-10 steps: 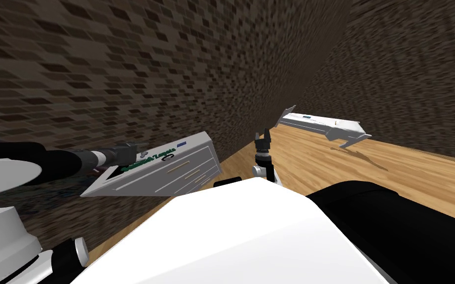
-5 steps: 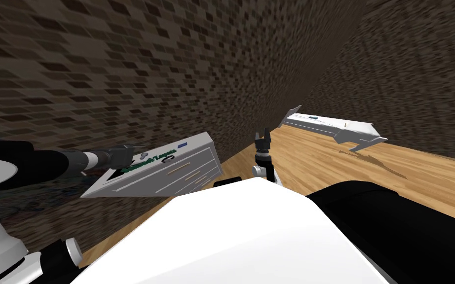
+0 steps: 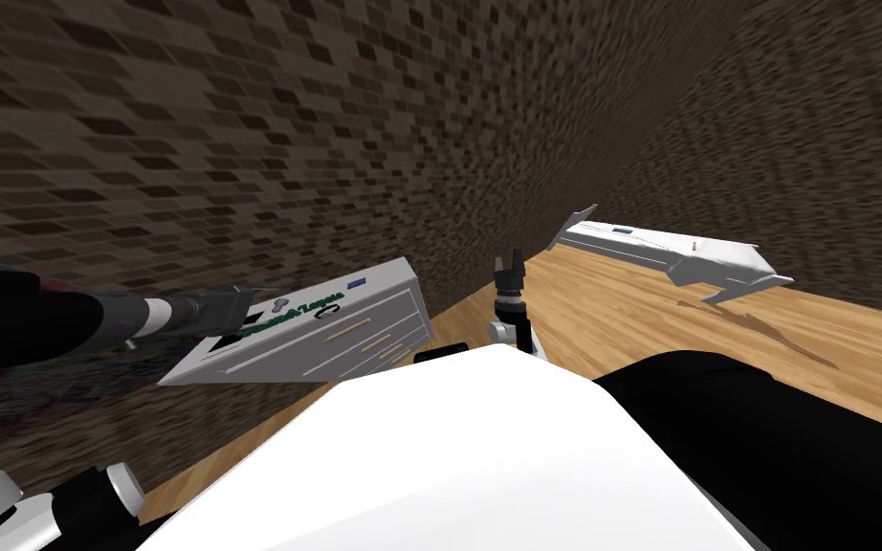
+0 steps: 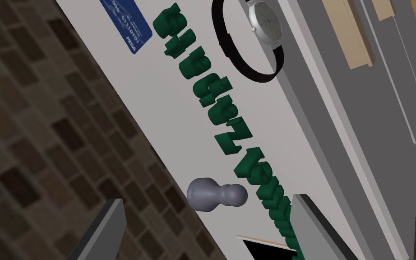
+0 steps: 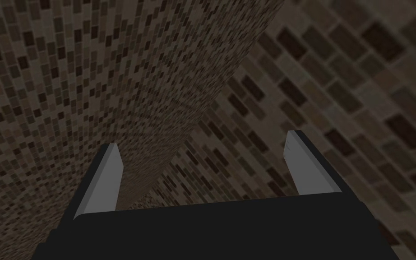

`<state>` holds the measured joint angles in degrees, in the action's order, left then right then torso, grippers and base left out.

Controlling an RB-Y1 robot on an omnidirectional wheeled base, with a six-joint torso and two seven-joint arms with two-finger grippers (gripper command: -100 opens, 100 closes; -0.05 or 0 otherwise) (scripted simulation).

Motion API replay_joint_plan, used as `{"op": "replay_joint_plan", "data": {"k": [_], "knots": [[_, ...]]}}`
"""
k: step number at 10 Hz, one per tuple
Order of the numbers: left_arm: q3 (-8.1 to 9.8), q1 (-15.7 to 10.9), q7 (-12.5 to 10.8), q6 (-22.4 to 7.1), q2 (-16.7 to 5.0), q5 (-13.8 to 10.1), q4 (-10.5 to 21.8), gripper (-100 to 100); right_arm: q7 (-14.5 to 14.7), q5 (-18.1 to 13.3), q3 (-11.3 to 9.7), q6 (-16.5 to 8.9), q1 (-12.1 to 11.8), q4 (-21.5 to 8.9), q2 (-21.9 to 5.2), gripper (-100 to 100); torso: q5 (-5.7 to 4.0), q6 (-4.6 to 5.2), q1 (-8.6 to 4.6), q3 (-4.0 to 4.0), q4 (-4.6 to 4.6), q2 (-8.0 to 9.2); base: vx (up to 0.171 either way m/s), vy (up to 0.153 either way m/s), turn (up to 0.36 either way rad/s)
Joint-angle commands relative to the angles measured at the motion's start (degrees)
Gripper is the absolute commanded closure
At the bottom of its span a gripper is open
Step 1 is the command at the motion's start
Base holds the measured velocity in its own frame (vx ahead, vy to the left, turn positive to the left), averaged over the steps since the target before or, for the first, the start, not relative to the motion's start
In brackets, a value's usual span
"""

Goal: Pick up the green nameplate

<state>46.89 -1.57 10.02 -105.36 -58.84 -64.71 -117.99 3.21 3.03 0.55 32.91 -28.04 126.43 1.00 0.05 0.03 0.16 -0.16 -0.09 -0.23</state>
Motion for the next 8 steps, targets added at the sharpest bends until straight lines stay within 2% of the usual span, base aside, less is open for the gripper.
{"op": "replay_joint_plan", "data": {"k": [1, 2, 5, 6, 7, 8], "knots": [[0.43, -0.40, -0.12, -2.86, -0.98, -1.18, 0.75, -100, 0.00, 0.00, 0.00, 0.00, 0.00, 0.00, 0.00, 0, 0.00, 0.00, 0.00, 0.00, 0.00, 0.00, 0.093, -0.005, 0.102], [0.43, -0.40, -0.12, -3.40, -0.98, -1.18, 0.75, -100, 0.00, 0.00, 0.00, 0.00, 0.00, 0.00, 0.00, 0, -0.01, 0.01, -0.03, -0.04, -0.02, -0.07, 0.075, 0.007, 0.028], [0.87, -0.84, -0.28, -7.80, -2.11, -2.40, 1.58, -100, 0.00, 0.00, 0.00, 0.00, 0.00, 0.00, 0.00, 0, 0.01, 0.02, 0.05, -0.04, -0.02, -0.06, 0.080, 0.022, 0.044], [0.96, -0.76, -0.17, -6.98, -2.01, -2.31, 1.52, -100, 0.00, 0.00, 0.00, 0.00, 0.00, 0.00, 0.00, 0, 0.02, 0.02, 0.09, -0.06, -0.03, -0.09, 0.041, 0.014, 0.005], [0.98, -0.79, -0.20, -7.29, -2.05, -2.35, 1.56, 0, 0.00, 0.00, 0.00, 0.00, 0.01, 0.00, 0.00, 0, 0.02, 0.03, 0.05, 0.01, -0.01, 0.04, 0.007, 0.002, -0.002], [-0.19, -0.30, 0.47, -5.53, -1.29, -0.98, 2.03, -100, 0.00, 0.00, 0.00, 0.00, 0.01, 0.00, 0.00, 0, 0.01, 0.03, 0.01, 0.08, 0.03, 0.16, 0.004, -0.005, -0.027]]}}
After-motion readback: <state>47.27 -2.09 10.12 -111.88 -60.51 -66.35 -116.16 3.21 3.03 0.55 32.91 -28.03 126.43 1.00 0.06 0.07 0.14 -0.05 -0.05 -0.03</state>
